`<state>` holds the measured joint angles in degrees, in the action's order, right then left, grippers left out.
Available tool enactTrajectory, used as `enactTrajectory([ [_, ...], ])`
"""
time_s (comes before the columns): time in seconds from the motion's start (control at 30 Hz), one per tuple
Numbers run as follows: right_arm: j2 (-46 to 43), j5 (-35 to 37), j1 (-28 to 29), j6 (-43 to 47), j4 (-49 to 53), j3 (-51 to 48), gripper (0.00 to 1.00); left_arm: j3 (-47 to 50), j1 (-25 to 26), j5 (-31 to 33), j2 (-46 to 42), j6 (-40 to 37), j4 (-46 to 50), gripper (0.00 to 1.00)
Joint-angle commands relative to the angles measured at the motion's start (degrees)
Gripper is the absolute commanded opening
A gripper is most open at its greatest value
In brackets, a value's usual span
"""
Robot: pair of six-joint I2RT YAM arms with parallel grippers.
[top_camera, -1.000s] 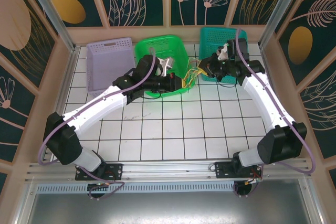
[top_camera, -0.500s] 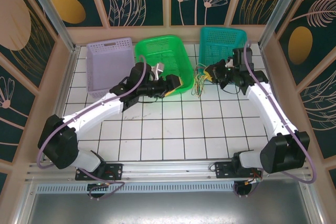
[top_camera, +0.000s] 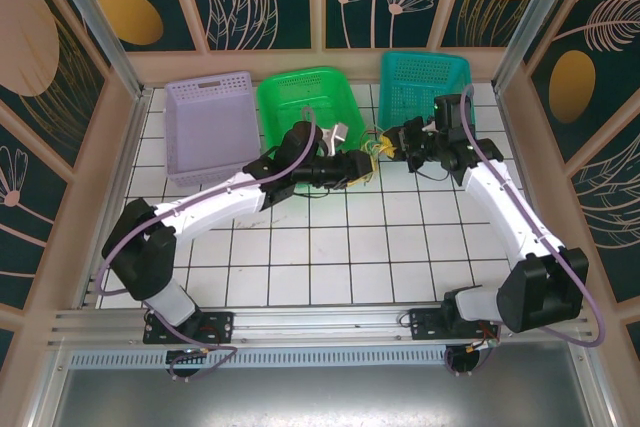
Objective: Untangle the cables
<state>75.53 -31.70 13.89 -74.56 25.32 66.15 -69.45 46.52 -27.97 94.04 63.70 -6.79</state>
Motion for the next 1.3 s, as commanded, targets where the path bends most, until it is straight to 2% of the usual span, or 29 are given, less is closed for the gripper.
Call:
enactTrajectory([
  [0.0,-1.7,-2.1,0.4,0.2,0.1,1.3,0.0,-3.7,-0.3,5.3,-0.2,-4.7,5.6,0.0],
  [0.13,-2.4,1.2,-3.4,11.6,9.6,4.7,0.02,-4.5,-2.2,10.2,-3.1,-10.2,14.4,0.0],
  [0.2,-2.9,2.5,-6.0,17.0,12.8,6.3,0.18,-3.6,-2.7,8.3,-4.6,-12.9,15.5,0.0],
  [0.3,-5.1,-1.5,-8.6,17.8,9.2,4.0,0.39,-1.3,-2.7,0.8,-5.8,-15.4,12.1,0.0],
  [0.33,-5.7,-3.4,-8.7,16.9,7.2,2.8,0.44,-0.8,-2.7,-0.6,-6.1,-15.8,11.3,0.0],
  [0.4,-6.9,-5.8,-8.5,14.3,4.5,0.2,0.49,-0.3,-2.7,-1.0,-6.8,-16.8,10.7,0.0],
  [0.57,-12.0,-7.5,-5.9,3.2,-4.8,-8.5,0.53,0.4,-2.7,-1.3,-6.4,-16.5,8.1,0.0],
  [0.7,-13.4,-5.2,-1.2,-4.0,-11.0,-11.8,0.55,0.2,-2.6,-2.2,-5.5,-15.7,6.7,0.0],
  [0.83,-12.0,-2.5,0.9,-4.9,-12.1,-10.7,0.55,-0.7,-2.3,-3.6,-4.5,-15.9,6.7,0.0],
  [0.97,-10.5,0.1,1.7,-4.5,-11.1,-8.1,0.55,-2.4,-1.5,-2.5,-3.5,-18.5,10.2,0.0],
  [1.13,-7.8,3.5,1.6,-1.4,-3.3,-4.3,0.56,-3.5,-0.1,1.9,-4.0,-21.2,12.9,0.0],
  [1.27,-6.5,4.0,1.6,-1.8,-1.0,-4.1,0.5,-6.7,1.5,7.7,-3.8,-26.3,18.4,0.0],
])
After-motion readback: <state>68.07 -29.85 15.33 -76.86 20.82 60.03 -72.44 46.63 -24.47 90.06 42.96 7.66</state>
